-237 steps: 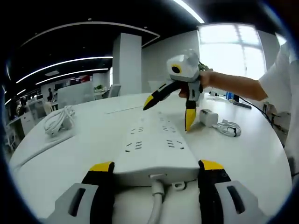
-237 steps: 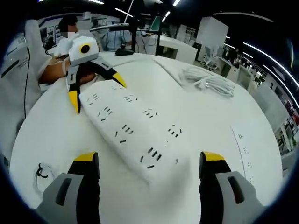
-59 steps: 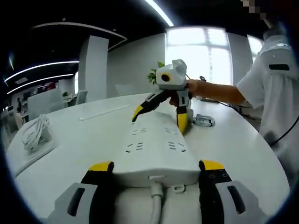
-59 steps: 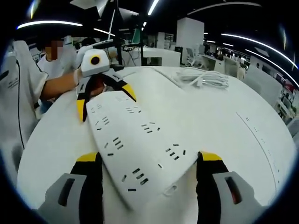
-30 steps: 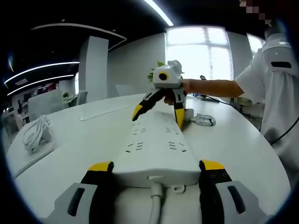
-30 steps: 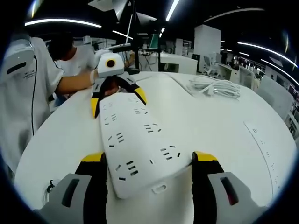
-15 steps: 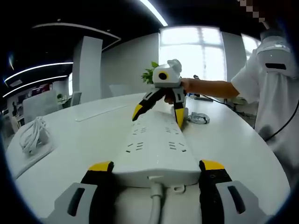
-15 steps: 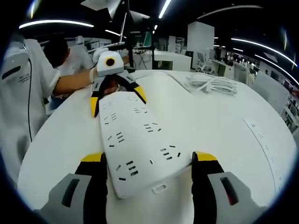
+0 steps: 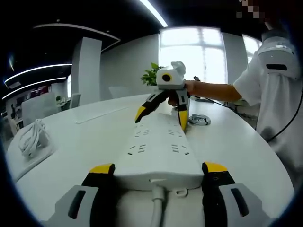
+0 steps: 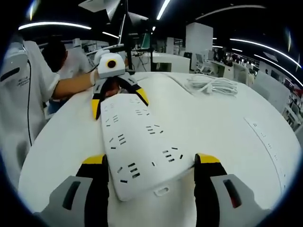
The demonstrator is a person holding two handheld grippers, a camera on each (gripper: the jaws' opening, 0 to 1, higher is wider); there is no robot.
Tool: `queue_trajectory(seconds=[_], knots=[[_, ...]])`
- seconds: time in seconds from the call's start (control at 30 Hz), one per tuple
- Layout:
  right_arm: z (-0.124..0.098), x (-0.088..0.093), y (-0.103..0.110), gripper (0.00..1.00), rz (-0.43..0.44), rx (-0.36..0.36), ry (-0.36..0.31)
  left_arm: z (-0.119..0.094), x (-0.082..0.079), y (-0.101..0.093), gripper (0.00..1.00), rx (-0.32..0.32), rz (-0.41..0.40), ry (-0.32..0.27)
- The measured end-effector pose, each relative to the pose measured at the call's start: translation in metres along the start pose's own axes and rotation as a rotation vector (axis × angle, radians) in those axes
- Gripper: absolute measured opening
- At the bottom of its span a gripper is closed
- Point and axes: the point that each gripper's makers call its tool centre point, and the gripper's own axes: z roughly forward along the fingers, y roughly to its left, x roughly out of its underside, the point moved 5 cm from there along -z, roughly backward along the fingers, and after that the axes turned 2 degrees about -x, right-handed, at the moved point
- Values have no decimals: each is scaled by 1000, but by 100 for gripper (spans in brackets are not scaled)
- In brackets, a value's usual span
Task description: Straighten the power strip on the desk, plug the charger into it
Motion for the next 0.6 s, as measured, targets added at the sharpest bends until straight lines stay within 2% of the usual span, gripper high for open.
queue_trajectory(seconds=[0.43, 0.6], knots=[[-1, 1, -3, 72, 12, 16, -8, 0, 0, -2, 75, 3, 1, 3], [-1, 1, -3, 72, 26, 29, 20, 0, 0, -3, 75, 15, 4, 3]])
